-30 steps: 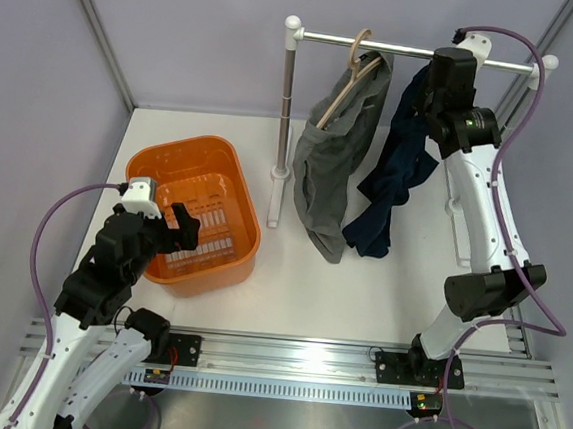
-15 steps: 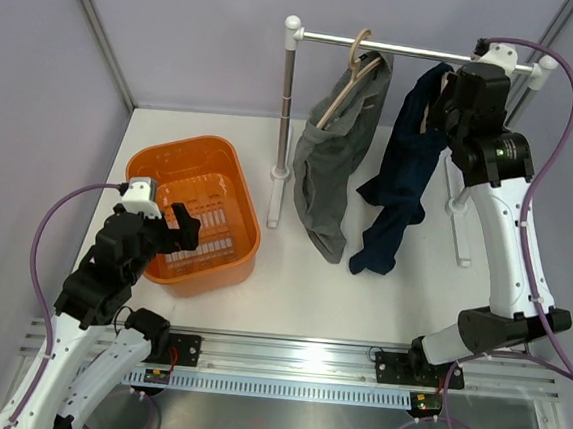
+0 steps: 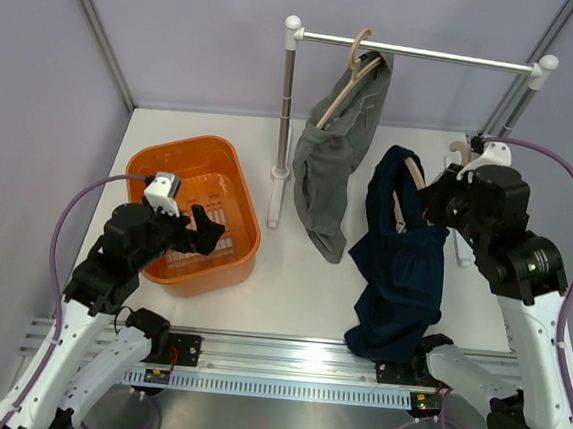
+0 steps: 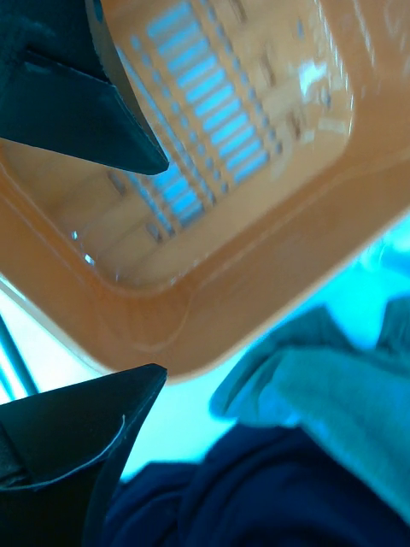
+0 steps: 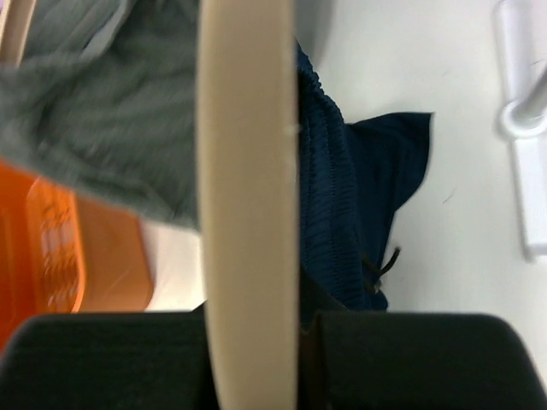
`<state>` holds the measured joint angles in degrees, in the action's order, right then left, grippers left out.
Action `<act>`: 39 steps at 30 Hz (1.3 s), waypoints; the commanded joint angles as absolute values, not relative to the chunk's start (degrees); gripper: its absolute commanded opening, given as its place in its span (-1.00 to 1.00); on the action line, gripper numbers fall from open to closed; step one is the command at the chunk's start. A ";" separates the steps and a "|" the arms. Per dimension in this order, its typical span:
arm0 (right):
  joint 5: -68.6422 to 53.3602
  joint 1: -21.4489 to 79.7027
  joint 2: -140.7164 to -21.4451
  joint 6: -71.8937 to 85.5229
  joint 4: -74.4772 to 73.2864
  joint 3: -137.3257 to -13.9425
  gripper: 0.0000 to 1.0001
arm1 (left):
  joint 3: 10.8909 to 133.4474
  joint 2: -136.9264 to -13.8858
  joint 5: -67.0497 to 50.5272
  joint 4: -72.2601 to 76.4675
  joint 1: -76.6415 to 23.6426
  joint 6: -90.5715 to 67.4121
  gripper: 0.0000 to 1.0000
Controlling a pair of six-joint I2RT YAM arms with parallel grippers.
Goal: Remove the shorts from the hanger
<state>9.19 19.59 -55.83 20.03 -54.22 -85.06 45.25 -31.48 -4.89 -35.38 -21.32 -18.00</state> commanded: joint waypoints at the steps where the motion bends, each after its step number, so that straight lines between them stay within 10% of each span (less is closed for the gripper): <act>1: 0.80 22.32 -53.27 22.67 -52.38 -82.01 -1.00 | 45.53 -34.27 -15.63 -26.56 -22.58 -21.78 0.98; 14: 8.16 44.63 -52.82 30.93 -52.91 -73.56 -1.00 | 56.60 -54.12 13.16 -15.13 -57.19 -25.66 0.98; 24: 18.10 58.53 -55.98 35.51 -57.04 -78.04 -1.00 | 61.79 -70.57 25.49 -12.66 -62.49 -29.44 0.93; 34: 20.30 61.00 -55.20 36.12 -59.50 -81.74 -1.00 | 61.61 -74.88 25.93 -12.39 -62.49 -29.89 0.56; 39: 20.39 61.52 -55.28 36.21 -59.76 -82.09 -1.00 | 63.28 -76.38 25.66 -12.13 -62.49 -28.57 -0.15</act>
<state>19.05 60.58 -56.12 34.37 -60.95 -79.22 60.12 -75.31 23.16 -15.77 -62.22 -29.10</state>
